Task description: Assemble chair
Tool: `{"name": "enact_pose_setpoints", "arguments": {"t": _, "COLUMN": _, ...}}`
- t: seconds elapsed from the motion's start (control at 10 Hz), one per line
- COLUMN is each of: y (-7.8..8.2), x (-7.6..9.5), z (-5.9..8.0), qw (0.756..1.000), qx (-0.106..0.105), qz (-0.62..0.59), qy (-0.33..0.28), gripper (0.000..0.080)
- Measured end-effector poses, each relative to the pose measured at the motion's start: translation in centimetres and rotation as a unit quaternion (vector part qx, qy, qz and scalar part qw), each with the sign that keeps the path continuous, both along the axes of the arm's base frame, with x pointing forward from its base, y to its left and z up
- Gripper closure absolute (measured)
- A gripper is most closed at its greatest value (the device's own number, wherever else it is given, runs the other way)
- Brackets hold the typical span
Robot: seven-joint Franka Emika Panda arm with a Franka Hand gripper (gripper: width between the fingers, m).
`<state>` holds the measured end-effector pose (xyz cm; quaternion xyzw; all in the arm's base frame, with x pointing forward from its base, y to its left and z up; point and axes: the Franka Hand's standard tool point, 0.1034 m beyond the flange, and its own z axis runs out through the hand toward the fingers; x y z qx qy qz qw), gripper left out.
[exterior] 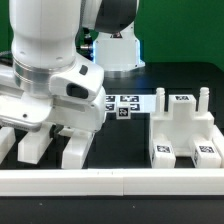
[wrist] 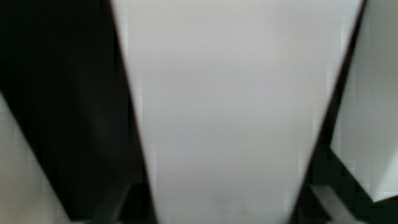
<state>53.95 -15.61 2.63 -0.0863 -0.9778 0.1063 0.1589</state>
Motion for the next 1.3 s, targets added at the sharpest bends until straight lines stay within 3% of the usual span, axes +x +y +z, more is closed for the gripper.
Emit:
{"name": "enact_pose_setpoints", "arguments": {"t": 0.2, "y": -0.2, "x": 0.0, "z": 0.1, "qw": 1.000, "qx": -0.009, "qz": -0.024, "qy": -0.005, "gripper": 0.0185}}
{"name": "enact_pose_setpoints", "arguments": {"t": 0.3, "y": -1.0, "x": 0.3, "z": 1.4, "qw": 0.999, "qx": -0.010, "qz": -0.026, "qy": -0.019, "gripper": 0.0160}}
{"name": "enact_pose_setpoints", "arguments": {"t": 0.5, "y": -1.5, "x": 0.5, "z": 4.0, "qw": 0.976, "qx": -0.067, "qz": -0.184, "qy": -0.098, "gripper": 0.0152}}
{"name": "enact_pose_setpoints", "arguments": {"t": 0.9, "y": -1.4, "x": 0.0, "z": 3.9, "qw": 0.948, "qx": -0.093, "qz": -0.284, "qy": -0.113, "gripper": 0.0150}}
{"name": "enact_pose_setpoints", "arguments": {"t": 1.0, "y": -1.4, "x": 0.1, "z": 3.9, "qw": 0.928, "qx": -0.107, "qz": -0.335, "qy": -0.122, "gripper": 0.0150}}
{"name": "enact_pose_setpoints", "arguments": {"t": 1.3, "y": -1.8, "x": 0.3, "z": 4.6, "qw": 0.830, "qx": -0.164, "qz": -0.516, "qy": -0.138, "gripper": 0.0150}}
